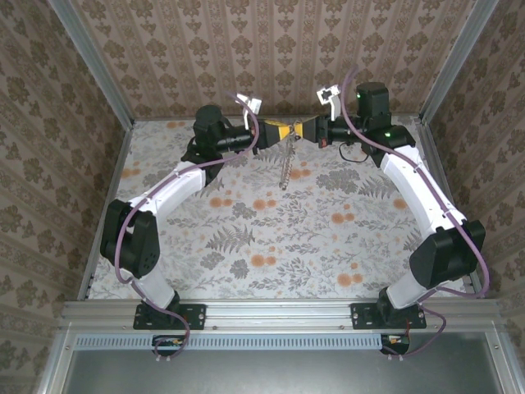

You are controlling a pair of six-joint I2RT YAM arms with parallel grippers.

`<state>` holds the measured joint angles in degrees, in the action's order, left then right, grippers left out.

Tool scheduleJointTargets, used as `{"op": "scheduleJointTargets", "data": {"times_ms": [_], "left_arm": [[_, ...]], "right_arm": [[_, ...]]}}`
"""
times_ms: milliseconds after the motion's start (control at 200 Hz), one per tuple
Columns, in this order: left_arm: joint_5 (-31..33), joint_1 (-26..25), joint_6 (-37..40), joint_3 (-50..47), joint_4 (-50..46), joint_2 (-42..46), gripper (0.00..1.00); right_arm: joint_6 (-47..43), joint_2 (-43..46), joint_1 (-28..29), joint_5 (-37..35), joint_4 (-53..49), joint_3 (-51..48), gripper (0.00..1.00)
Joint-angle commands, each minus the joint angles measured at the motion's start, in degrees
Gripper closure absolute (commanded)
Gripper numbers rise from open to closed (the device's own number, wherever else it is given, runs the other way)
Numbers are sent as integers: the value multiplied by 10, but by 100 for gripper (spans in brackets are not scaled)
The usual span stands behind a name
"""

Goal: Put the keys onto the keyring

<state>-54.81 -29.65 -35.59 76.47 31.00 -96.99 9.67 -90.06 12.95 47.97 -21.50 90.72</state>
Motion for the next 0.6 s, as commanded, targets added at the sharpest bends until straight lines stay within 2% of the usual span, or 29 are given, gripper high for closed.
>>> {"op": "scheduleJointTargets", "data": {"times_ms": [0, 370, 595], "left_arm": [[-21, -5, 30, 21, -15, 27, 100], [-12, -3, 46, 28, -40, 36, 100], [-11, -3, 47, 33, -43, 34, 100]], "right_arm": [[-58, -4, -3, -22, -62, 22, 100], [-128, -15, -3, -22, -164, 49, 100], [-132, -16, -3, -19, -168, 57, 100]]}}
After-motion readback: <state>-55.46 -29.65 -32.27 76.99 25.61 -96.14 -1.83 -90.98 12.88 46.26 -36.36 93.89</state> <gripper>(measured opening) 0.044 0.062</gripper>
